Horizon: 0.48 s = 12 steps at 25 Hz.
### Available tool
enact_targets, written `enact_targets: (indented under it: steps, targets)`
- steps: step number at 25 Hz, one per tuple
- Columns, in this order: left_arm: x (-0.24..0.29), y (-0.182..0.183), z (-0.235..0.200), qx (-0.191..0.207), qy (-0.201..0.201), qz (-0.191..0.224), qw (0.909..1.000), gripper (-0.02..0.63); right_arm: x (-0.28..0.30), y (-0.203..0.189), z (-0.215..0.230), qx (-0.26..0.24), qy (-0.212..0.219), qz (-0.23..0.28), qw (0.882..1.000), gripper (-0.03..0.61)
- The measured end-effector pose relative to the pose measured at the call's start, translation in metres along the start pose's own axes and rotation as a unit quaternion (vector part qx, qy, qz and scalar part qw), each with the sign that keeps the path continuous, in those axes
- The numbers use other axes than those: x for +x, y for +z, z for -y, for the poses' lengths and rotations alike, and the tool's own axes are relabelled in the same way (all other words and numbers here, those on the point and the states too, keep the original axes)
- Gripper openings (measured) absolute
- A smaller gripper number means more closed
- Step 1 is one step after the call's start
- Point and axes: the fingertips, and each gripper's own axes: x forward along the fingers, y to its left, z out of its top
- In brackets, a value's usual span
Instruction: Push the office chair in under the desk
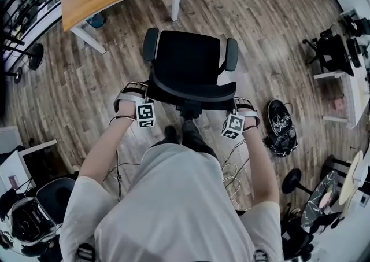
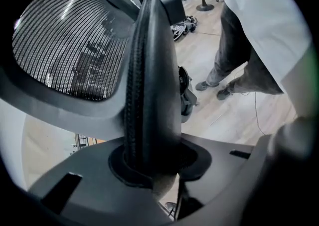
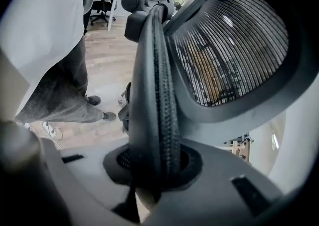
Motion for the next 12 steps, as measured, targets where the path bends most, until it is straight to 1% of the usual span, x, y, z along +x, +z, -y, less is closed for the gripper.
enact_targets:
  steps: [7, 12]
  targets:
    - [0.017, -0.006, -0.026, -0.021, 0.010, -0.008, 0.9997, 0.074, 0.023, -0.001, 0.038, -0.018, 0.001, 0.012, 1.000, 0.066]
    - [0.026, -0.011, -0.044, -0.035, 0.008, -0.018, 0.9992, 0.074, 0.039, -0.001, 0.066, -0.033, -0.002, 0.022, 0.999, 0.066]
